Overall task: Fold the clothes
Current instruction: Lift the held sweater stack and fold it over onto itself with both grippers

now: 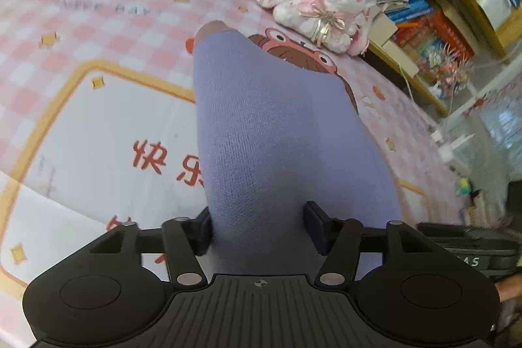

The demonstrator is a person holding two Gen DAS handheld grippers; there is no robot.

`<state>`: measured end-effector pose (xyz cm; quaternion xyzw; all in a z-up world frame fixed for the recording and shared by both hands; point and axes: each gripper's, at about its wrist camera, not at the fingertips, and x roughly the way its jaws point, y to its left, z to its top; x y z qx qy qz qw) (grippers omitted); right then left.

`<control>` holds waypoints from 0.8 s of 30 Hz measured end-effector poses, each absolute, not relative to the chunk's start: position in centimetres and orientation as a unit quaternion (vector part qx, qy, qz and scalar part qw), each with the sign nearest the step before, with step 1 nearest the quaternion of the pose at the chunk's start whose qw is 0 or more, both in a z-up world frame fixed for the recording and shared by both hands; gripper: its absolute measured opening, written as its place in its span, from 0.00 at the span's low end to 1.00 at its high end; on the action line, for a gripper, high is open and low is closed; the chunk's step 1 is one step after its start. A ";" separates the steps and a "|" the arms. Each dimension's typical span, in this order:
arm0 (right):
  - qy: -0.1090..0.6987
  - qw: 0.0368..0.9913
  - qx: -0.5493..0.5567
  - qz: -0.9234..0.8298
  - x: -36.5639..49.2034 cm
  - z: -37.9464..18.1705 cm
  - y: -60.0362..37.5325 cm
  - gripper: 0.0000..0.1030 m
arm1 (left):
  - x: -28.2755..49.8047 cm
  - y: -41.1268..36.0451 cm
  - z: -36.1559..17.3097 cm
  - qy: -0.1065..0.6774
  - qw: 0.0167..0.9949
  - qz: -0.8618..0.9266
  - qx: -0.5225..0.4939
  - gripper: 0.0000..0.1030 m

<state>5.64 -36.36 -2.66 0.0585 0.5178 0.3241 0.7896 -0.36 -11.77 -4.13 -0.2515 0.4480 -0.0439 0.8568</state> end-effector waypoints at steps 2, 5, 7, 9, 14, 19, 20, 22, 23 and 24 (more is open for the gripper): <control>0.529 0.782 0.071 0.322 5.9 -3.1 -36.5 0.49 | -0.1 -11.6 -4.4 0.448 0.854 -0.048 -0.261 0.63; 0.528 0.779 0.070 0.330 5.9 -3.2 -36.2 0.52 | 0.2 -11.6 -4.7 0.446 0.852 -0.050 -0.270 0.60; 0.526 0.778 0.067 0.336 5.8 -3.2 -36.0 0.42 | 0.1 -12.0 -4.4 0.444 0.855 -0.044 -0.264 0.52; 0.511 0.785 0.054 0.347 5.4 -2.7 -35.8 0.30 | -0.4 -12.2 -3.7 0.435 0.863 -0.043 -0.254 0.44; 0.457 0.809 0.008 0.371 3.5 -1.1 -35.9 0.27 | -1.5 -13.5 -1.5 0.406 0.887 -0.050 -0.215 0.41; 0.406 0.830 -0.016 0.381 1.9 0.6 -36.6 0.27 | -2.6 -14.0 0.4 0.371 0.904 -0.057 -0.208 0.41; 0.396 0.834 -0.020 0.383 1.6 1.0 -36.7 0.26 | -2.6 -14.2 0.8 0.366 0.906 -0.057 -0.206 0.41; 0.379 0.841 -0.028 0.385 1.2 1.6 -36.9 0.26 | -2.7 -14.5 1.5 0.356 0.910 -0.058 -0.203 0.41; 0.372 0.844 -0.031 0.386 1.1 1.9 -37.0 0.26 | -2.8 -14.7 1.8 0.350 0.913 -0.058 -0.201 0.41; 0.365 0.846 -0.033 0.386 1.0 2.2 -37.1 0.26 | -2.9 -14.9 2.1 0.345 0.915 -0.059 -0.199 0.41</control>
